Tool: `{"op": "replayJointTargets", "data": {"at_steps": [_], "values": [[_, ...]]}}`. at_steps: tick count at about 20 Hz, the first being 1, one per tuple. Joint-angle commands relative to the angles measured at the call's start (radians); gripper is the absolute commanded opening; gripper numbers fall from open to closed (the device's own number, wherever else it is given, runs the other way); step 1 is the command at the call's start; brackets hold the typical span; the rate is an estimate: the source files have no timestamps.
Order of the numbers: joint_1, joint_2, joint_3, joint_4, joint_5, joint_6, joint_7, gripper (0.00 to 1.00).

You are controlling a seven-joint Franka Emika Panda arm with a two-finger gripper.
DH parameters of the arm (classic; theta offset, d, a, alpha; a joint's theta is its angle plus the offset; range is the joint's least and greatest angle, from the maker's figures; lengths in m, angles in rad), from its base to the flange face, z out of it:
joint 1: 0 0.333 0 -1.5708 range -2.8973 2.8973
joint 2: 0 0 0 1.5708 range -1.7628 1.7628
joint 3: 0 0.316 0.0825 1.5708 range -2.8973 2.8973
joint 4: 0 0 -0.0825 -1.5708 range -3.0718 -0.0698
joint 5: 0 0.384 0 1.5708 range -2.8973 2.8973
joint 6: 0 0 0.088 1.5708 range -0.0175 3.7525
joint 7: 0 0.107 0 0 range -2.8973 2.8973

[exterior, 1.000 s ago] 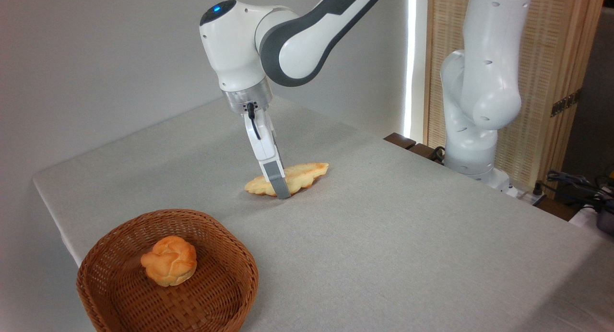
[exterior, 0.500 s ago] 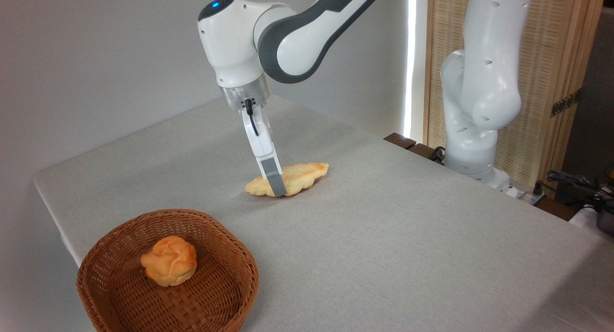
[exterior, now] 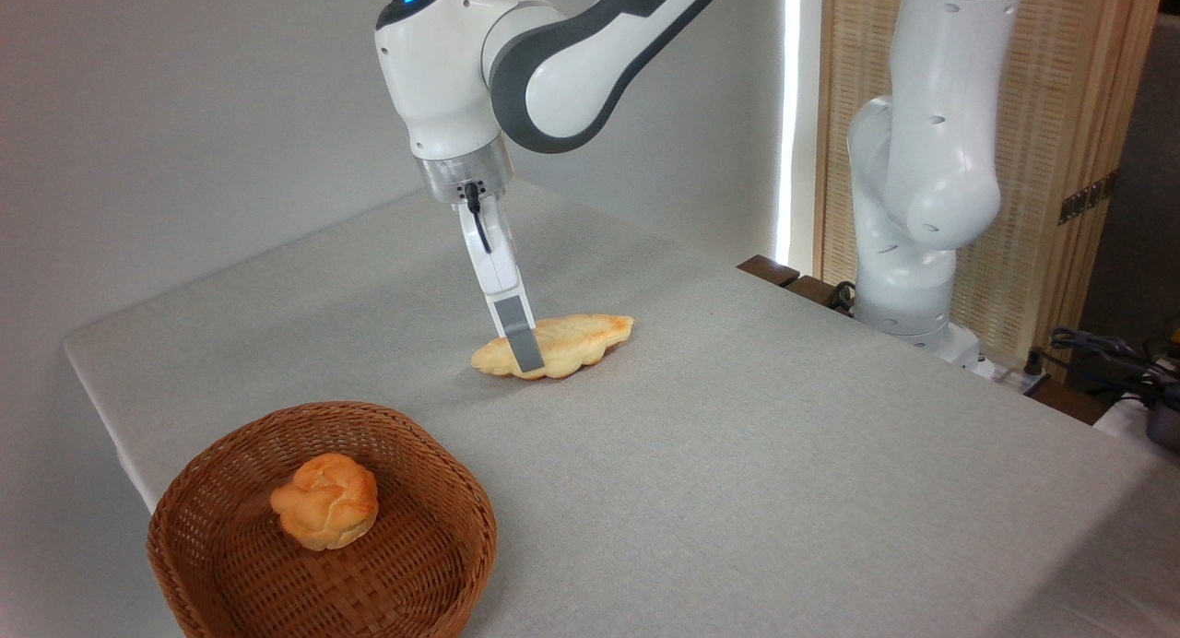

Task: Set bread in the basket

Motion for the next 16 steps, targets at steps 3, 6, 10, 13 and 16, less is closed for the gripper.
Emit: {"op": "replayJointTargets", "data": {"at_steps": [3,6,10,13,16], "values": [[-0.013,0.007,0.008,-0.002,-0.008,-0.008,-0.001,1.0],[-0.012,0.01,0.01,-0.003,-0.002,-0.008,0.001,1.0],[-0.013,0.019,0.008,-0.003,0.0,-0.011,0.001,0.69],[-0.012,0.019,0.008,-0.003,0.0,-0.012,0.003,0.39],[-0.01,0.019,0.01,-0.002,-0.002,-0.02,0.004,0.41]]}}
